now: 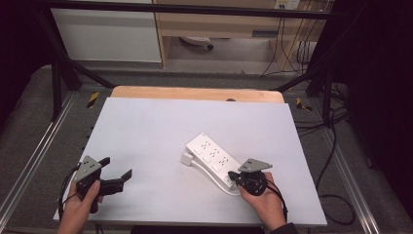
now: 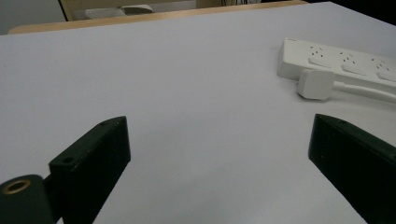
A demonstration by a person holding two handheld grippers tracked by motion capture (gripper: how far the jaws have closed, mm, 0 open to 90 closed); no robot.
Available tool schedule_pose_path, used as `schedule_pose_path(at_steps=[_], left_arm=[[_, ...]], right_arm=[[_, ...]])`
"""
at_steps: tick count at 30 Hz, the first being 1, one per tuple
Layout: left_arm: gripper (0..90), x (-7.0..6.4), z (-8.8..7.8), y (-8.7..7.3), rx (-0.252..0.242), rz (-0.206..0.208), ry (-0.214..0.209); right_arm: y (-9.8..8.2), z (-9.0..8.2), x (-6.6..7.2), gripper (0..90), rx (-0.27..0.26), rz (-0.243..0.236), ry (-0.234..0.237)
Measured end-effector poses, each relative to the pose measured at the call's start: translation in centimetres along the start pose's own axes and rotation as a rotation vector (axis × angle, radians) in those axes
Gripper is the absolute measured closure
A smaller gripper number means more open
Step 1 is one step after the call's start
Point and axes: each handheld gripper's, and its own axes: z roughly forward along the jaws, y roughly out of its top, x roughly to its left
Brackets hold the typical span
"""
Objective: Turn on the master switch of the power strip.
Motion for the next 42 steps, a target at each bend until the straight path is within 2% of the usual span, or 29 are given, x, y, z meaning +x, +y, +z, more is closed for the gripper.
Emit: schedule_pose_path(at_steps=[6, 7, 8, 15, 20, 24, 27, 37, 42], left_arm=[[5.7, 0.18, 0.19, -0.03, 0.006, -0.004, -0.001], [5.8, 0.16, 0.23, -0.03, 0.006, -0.005, -0.003], [5.8, 0.15, 0.26, -0.03, 0.005, -0.005, -0.005], [5.8, 0.13, 0.07, -0.04, 0.004, 0.000, 0.002], [5.8, 0.26, 0.17, -0.03, 0.002, -0.005, 0.003], [5.8, 0.27, 0.35, -0.08, 0.014, 0.004, 0.000], [5.8, 0.25, 0.33, -0.10, 0.016, 0.005, 0.001], [5.9, 0.21, 0.40, -0.16, 0.024, 0.008, -0.004], [5.9, 0.20, 0.39, -0.18, 0.027, 0.010, -0.002]], right_arm=[[-0.15, -0.07, -0.20, 90.0, 0.001, 0.003, 0.005], [-0.22, -0.06, -0.41, 90.0, -0.005, 0.029, 0.023], [-0.23, -0.04, -0.48, 90.0, -0.006, 0.029, 0.027], [-0.06, 0.13, -0.41, 90.0, 0.001, 0.020, 0.028], [0.07, 0.15, -0.31, 90.0, 0.012, 0.037, 0.023], [0.13, 0.19, -0.39, 90.0, 0.014, 0.030, 0.027], [0.20, 0.18, -0.26, 90.0, 0.022, 0.007, 0.022], [0.34, 0.21, 0.37, 90.0, 0.033, -0.048, -0.020], [0.22, 0.15, 0.26, 90.0, 0.024, -0.025, -0.013]])
